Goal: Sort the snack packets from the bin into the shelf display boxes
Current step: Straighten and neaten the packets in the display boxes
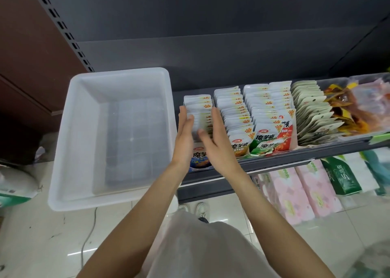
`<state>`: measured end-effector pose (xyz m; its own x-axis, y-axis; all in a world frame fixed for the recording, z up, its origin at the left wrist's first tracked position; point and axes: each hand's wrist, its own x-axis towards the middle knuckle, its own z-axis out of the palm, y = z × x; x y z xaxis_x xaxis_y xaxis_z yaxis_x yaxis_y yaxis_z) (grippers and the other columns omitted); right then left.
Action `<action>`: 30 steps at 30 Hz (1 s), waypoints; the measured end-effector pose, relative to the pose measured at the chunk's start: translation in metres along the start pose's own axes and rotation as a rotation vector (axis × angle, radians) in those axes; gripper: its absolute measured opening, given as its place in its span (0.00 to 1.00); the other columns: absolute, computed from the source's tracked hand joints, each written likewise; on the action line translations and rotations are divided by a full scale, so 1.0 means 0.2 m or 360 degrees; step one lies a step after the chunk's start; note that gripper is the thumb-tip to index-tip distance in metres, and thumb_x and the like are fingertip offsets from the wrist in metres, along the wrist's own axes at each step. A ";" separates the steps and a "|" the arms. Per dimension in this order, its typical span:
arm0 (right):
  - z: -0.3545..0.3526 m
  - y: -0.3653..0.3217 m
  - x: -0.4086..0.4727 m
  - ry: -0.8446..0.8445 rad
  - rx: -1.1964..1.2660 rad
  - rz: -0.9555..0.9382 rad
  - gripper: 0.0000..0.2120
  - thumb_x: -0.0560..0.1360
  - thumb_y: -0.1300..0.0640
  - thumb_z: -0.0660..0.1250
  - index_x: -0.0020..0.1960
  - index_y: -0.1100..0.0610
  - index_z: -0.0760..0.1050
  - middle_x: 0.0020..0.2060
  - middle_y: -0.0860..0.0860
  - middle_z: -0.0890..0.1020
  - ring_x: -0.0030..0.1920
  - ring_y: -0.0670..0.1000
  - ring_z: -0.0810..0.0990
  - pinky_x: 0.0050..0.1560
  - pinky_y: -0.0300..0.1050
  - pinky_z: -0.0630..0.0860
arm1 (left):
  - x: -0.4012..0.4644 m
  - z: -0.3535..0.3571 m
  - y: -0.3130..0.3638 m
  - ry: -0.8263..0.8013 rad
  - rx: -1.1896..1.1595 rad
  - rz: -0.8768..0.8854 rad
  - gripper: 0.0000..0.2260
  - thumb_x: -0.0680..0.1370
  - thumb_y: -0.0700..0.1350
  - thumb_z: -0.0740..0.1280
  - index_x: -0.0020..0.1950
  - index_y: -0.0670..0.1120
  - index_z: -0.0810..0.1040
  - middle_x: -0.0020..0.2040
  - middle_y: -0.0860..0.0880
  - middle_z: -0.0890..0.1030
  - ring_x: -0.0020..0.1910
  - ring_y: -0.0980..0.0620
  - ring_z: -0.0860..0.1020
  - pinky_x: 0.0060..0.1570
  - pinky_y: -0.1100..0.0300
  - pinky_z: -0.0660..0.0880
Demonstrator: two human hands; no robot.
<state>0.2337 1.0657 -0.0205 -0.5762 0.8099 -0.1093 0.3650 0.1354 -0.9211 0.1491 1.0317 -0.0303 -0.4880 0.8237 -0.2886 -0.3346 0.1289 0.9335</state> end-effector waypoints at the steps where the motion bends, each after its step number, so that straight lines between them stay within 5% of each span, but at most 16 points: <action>1: 0.00 -0.01 0.05 0.0002 0.0029 0.0049 0.29 0.82 0.53 0.55 0.78 0.51 0.44 0.77 0.43 0.48 0.73 0.36 0.46 0.72 0.33 0.47 | 0.02 0.01 0.01 -0.0009 -0.0002 -0.0006 0.24 0.81 0.57 0.55 0.76 0.58 0.55 0.72 0.54 0.67 0.66 0.56 0.71 0.68 0.53 0.67; 6: 0.01 -0.01 0.13 0.0059 0.0166 0.0150 0.28 0.81 0.54 0.56 0.78 0.51 0.49 0.77 0.45 0.53 0.75 0.42 0.52 0.75 0.43 0.52 | 0.05 0.01 0.00 -0.0002 -0.0165 -0.0053 0.25 0.79 0.56 0.57 0.76 0.57 0.56 0.70 0.53 0.71 0.66 0.53 0.72 0.69 0.48 0.65; 9: 0.00 0.00 0.12 0.0040 0.0085 0.0099 0.29 0.82 0.53 0.56 0.78 0.51 0.47 0.77 0.45 0.51 0.73 0.39 0.50 0.72 0.37 0.51 | 0.05 0.00 -0.01 -0.0041 -0.0111 -0.0009 0.22 0.82 0.53 0.52 0.77 0.57 0.54 0.68 0.53 0.72 0.66 0.53 0.72 0.67 0.52 0.68; 13: 0.01 0.02 0.17 -0.0002 -0.0582 -0.0055 0.30 0.82 0.48 0.51 0.78 0.54 0.42 0.77 0.48 0.40 0.76 0.45 0.41 0.74 0.40 0.47 | 0.09 -0.01 0.00 -0.0025 0.0014 0.0146 0.22 0.84 0.48 0.49 0.77 0.54 0.49 0.77 0.55 0.56 0.72 0.59 0.60 0.65 0.67 0.65; 16: 0.04 0.04 0.20 0.0083 -0.0907 -0.0179 0.30 0.82 0.48 0.49 0.77 0.59 0.41 0.77 0.52 0.38 0.76 0.48 0.38 0.76 0.44 0.44 | 0.15 0.00 0.02 -0.0015 0.0272 0.0278 0.21 0.84 0.47 0.48 0.77 0.53 0.48 0.78 0.56 0.45 0.76 0.58 0.49 0.72 0.63 0.53; 21: 0.09 0.06 0.26 0.0202 -0.1377 -0.0255 0.32 0.81 0.53 0.53 0.76 0.61 0.39 0.76 0.56 0.40 0.76 0.51 0.37 0.76 0.47 0.42 | 0.26 -0.01 0.02 -0.0022 0.0450 0.0299 0.20 0.84 0.51 0.47 0.76 0.55 0.53 0.78 0.57 0.46 0.75 0.60 0.49 0.72 0.59 0.52; 26: 0.08 0.02 0.24 0.0195 -0.1233 -0.0253 0.27 0.83 0.51 0.46 0.77 0.62 0.44 0.77 0.56 0.44 0.76 0.51 0.40 0.76 0.48 0.42 | 0.26 -0.01 0.02 -0.0013 0.0408 0.0282 0.18 0.83 0.52 0.47 0.74 0.59 0.54 0.78 0.57 0.48 0.75 0.59 0.50 0.75 0.52 0.52; 30: -0.01 -0.01 0.05 0.0292 -0.0776 -0.0550 0.23 0.82 0.53 0.48 0.75 0.59 0.59 0.76 0.54 0.58 0.76 0.49 0.51 0.75 0.45 0.52 | 0.24 -0.03 0.06 -0.0034 0.0403 0.0240 0.20 0.83 0.51 0.52 0.75 0.56 0.57 0.78 0.57 0.50 0.75 0.59 0.51 0.74 0.56 0.52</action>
<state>0.2272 1.0748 -0.0187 -0.6015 0.7517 0.2706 0.4966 0.6171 -0.6104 0.1177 1.0696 -0.0342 -0.4989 0.8552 -0.1405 -0.0463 0.1355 0.9897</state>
